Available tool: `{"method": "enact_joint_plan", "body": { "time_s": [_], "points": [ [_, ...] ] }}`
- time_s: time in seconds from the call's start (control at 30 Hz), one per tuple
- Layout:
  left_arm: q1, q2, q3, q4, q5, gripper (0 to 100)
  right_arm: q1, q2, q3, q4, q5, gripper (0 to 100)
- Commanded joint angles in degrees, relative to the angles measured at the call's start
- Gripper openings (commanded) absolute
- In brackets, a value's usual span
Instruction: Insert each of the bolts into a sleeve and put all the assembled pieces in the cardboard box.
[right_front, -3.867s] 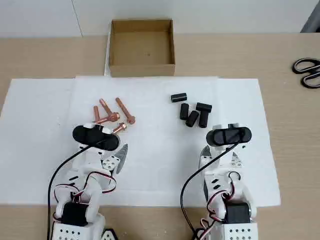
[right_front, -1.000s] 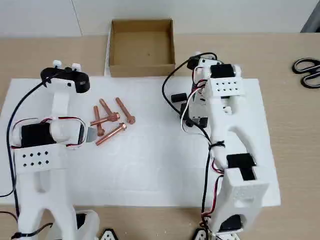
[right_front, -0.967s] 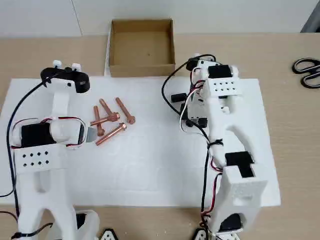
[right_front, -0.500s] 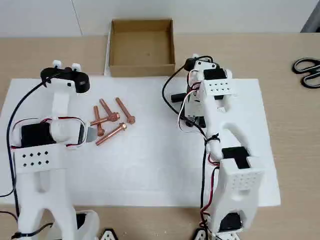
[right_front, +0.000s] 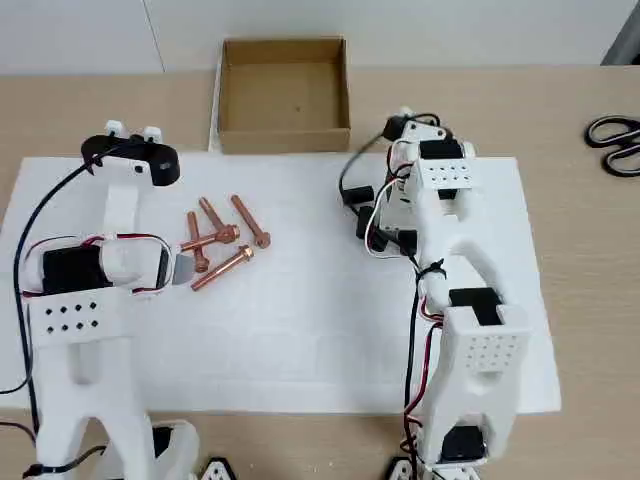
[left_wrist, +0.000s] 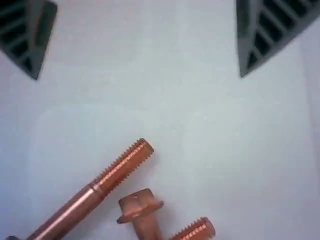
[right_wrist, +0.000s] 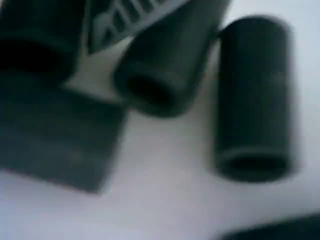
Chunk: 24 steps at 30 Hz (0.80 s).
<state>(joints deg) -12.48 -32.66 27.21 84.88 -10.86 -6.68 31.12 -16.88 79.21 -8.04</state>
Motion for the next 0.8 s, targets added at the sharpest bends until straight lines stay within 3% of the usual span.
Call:
{"method": "enact_joint_plan", "body": {
  "time_s": [0.0, 0.27, 0.47, 0.77],
  "points": [
    [0.4, -2.0, -0.2, -0.7, -0.3, 24, 1.2, -0.7, -1.1, -0.4, -0.4, 19.0],
    [0.4, -2.0, -0.2, -0.7, -0.3, 24, 1.1, -0.5, -0.8, -0.9, -0.6, 17.9],
    [0.4, -2.0, -0.2, -0.7, -0.3, 24, -0.2, 3.1, -0.9, -1.3, -0.4, 0.1],
    [0.4, -2.0, -0.3, -0.5, -0.3, 24, -0.4, 5.1, -1.1, 0.0, -0.2, 0.3]
  ]
}}
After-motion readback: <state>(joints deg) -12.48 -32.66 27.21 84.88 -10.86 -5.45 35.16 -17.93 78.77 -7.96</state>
